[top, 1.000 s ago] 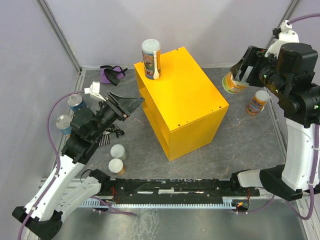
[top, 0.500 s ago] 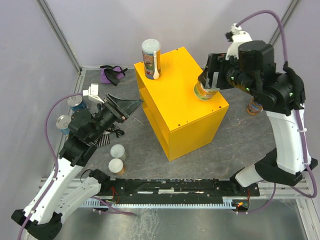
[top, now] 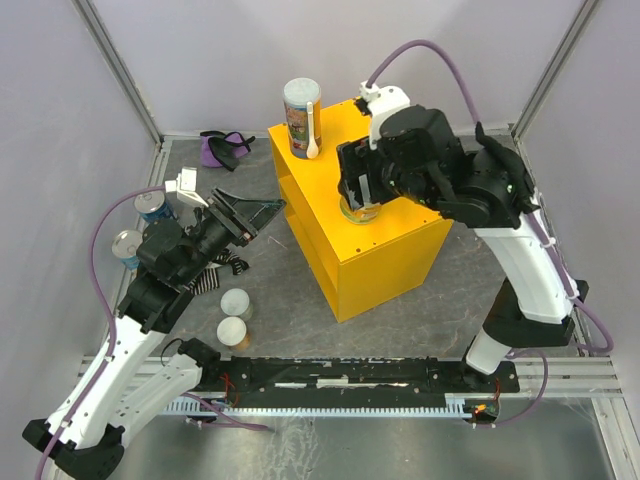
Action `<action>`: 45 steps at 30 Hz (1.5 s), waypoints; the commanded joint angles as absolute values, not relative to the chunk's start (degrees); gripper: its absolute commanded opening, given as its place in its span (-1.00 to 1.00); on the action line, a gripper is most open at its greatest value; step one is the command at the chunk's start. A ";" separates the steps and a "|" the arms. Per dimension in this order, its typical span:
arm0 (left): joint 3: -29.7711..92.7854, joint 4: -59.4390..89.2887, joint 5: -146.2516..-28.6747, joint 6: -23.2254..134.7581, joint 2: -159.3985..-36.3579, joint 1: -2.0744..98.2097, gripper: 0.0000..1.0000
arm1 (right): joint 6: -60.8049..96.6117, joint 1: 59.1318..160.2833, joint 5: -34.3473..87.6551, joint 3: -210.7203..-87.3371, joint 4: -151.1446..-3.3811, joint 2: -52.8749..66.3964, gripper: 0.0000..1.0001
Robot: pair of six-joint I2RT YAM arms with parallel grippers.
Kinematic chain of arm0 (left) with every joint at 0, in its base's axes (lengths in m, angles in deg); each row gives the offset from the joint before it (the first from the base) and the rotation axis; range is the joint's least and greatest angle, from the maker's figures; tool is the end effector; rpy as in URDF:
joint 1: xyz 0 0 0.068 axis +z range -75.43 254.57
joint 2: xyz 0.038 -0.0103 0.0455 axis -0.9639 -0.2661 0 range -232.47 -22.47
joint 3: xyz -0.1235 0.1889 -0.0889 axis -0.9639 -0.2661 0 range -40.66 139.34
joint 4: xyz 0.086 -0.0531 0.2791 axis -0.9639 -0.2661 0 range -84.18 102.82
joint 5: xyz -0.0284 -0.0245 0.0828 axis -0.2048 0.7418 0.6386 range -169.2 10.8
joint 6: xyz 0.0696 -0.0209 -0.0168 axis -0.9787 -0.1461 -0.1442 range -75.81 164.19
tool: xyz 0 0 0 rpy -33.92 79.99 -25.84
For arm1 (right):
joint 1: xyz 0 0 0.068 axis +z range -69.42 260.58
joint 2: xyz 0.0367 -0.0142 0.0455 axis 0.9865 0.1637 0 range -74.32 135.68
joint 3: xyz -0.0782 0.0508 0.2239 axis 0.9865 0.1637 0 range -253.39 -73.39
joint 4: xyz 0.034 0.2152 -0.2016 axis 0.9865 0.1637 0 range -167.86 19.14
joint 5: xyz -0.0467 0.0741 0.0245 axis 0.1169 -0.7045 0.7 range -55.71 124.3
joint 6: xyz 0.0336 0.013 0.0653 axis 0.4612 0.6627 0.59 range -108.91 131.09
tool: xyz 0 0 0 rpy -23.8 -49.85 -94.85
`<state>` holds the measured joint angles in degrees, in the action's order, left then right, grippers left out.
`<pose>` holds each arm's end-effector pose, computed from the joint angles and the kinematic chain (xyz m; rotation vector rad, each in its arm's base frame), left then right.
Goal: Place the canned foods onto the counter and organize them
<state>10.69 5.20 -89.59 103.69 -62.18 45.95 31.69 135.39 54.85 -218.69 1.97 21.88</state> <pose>0.2060 -0.1253 0.3875 -0.2854 1.6394 -1.3439 0.1902 0.2314 0.5297 -0.4082 2.0578 0.4267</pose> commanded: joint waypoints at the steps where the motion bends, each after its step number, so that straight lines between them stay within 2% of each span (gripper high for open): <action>1: 11.30 5.84 -88.82 103.06 -61.76 46.22 0.32 | 30.95 138.34 60.42 -221.84 -0.44 21.88 -0.98; 12: 11.32 7.03 -89.12 103.21 -62.80 46.24 0.33 | 32.00 141.97 61.10 -220.46 0.57 22.45 -0.96; 17: 10.71 8.08 -89.35 103.41 -63.12 46.24 0.32 | 32.71 142.64 60.84 -219.05 1.03 23.22 -0.87; 24: 8.94 9.36 -88.98 104.11 -62.41 46.22 0.32 | 33.47 142.77 59.96 -216.10 0.01 22.98 -0.54; 33: 8.05 10.05 -88.87 104.11 -62.03 46.27 0.34 | 34.04 142.72 60.67 -216.11 0.45 22.98 0.20; 37: 8.24 10.11 -88.81 103.97 -62.22 46.25 0.38 | 34.28 142.81 60.47 -216.09 -0.04 22.55 0.37; 39: 8.41 10.11 -88.86 103.79 -62.33 46.25 0.38 | 34.01 142.78 60.55 -215.89 -0.81 22.14 0.51; 44: 8.87 10.06 -89.03 103.23 -62.86 46.21 0.40 | 33.67 142.82 61.06 -215.22 -2.57 21.22 1.00; 45: 8.98 10.02 -89.09 103.10 -62.90 46.25 0.41 | 33.66 142.75 61.18 -215.10 -2.84 21.04 0.98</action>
